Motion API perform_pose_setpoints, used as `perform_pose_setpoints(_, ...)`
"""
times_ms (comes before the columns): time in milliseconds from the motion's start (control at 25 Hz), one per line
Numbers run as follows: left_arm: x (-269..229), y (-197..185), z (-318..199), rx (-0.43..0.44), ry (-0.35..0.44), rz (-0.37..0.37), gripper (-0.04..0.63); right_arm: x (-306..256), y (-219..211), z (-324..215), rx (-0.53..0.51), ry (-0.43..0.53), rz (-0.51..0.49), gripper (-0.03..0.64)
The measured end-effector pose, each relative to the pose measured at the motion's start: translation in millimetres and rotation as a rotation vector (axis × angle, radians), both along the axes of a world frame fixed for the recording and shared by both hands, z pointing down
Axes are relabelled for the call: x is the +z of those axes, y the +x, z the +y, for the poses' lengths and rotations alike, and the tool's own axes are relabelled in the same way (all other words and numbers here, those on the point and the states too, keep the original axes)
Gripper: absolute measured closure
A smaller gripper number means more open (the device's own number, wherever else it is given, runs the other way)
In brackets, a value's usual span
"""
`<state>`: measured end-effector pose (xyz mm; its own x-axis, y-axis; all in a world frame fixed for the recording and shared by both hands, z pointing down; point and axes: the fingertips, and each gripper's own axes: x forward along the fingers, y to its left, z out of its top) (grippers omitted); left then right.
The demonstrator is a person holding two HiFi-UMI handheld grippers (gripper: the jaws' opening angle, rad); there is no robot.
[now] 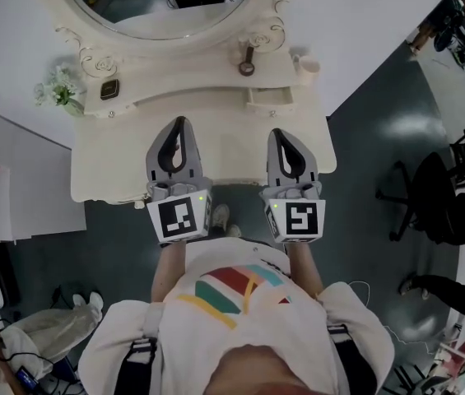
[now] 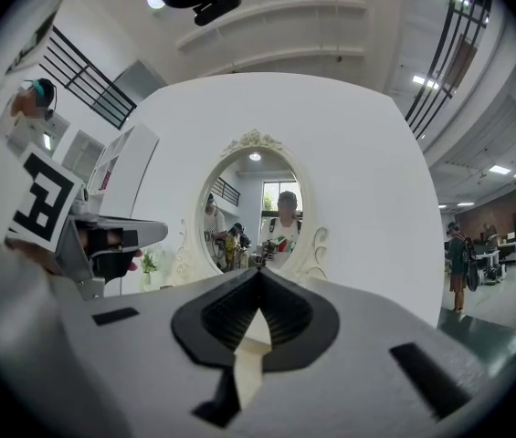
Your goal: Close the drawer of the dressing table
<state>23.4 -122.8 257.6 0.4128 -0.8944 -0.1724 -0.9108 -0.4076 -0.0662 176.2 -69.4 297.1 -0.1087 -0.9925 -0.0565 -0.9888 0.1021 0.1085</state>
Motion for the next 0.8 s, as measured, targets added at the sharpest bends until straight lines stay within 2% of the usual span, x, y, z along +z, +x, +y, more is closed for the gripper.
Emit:
perform_pose_setpoints(320,1.5,-13.9,-17.7,-0.02,0.014,-0.006,0.589,-3.0,-3.3,-20.5,-0.008,0.036,-0.017,0.617)
perform_pose_setpoints(440,-3.1,-21.1,-24.9,-0.037,0.028,0.008,0.589,-0.3,-5.3,-29.5,-0.021,0.028,-0.034,0.617)
perform_pose_setpoints(600,3.8,-28.6,-31.3,-0.037,0.009,-0.008,0.589,5.0,-7.5,-40.9,-0.042,0.015,-0.052,0.617)
perform_pose_setpoints(800,4.6,-36.5,-38.3,-0.05,0.023,0.004,0.589,23.7,-6.9,-58.6,-0.053,-0.044,-0.054,0.615)
